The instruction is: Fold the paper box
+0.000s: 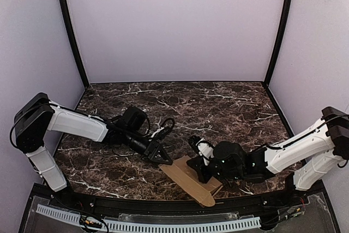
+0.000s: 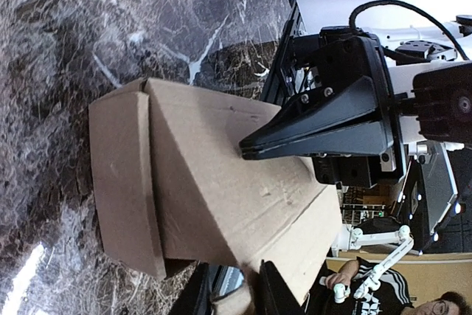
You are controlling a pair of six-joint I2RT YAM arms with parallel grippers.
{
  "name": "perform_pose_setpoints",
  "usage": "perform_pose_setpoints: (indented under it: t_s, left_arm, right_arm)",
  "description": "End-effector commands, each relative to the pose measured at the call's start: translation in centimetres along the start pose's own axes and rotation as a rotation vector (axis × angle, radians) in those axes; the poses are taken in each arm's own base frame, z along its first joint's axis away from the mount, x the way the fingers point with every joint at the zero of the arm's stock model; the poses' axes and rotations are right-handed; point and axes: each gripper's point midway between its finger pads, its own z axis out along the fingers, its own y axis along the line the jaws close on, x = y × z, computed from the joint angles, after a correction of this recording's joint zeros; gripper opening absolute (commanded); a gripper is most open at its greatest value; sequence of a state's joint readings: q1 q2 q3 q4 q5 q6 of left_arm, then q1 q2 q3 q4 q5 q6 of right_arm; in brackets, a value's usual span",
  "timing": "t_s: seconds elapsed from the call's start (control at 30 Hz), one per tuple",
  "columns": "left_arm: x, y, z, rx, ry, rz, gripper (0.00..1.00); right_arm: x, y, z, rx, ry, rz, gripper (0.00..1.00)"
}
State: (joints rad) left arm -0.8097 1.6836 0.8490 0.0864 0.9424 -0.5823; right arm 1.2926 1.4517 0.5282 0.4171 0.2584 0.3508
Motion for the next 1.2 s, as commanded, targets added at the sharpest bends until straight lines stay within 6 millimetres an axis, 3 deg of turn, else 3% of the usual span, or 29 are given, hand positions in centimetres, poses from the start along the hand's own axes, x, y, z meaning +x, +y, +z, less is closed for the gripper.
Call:
perform_pose_setpoints:
  t_s: [0.0, 0.57, 0.7, 0.83, 0.97, 1.17]
  left_arm:
    - [1.0, 1.8, 0.5, -0.021, -0.004, -0.055, 0.20]
    - [2.7, 4.6, 0.7, -0.085, -0.022, -0.089, 0.16]
    - [2.7, 5.1, 0.7, -0.106, -0.028, -0.092, 0.15]
    - [2.5, 5.3, 0.6, -0.114, -0.041, -0.097, 0.15]
    - [2.4, 5.5, 0.5, -0.131, -0.053, -0.100, 0.14]
    - [2.0, 5.7, 0.3, -0.157, -0.083, -0.106, 0.14]
  right_arm:
    - [-0.3, 0.7, 0.2, -0.011, 0.000, -0.017, 0.00]
    - [2.8, 1.6, 0.4, -0.038, 0.068, 0.029, 0.00]
    - [1.7, 1.3, -0.1, -0.016, 0.045, 0.024, 0.00]
    - [-1.3, 1.4, -1.9, -0.015, -0.023, 0.029, 0.00]
    - [-2.6, 0.8, -4.2, -0.005, -0.035, 0.051, 0.02]
    - [-0.5, 0.9, -7.5, -0.064, 0.074, 0.118, 0.02]
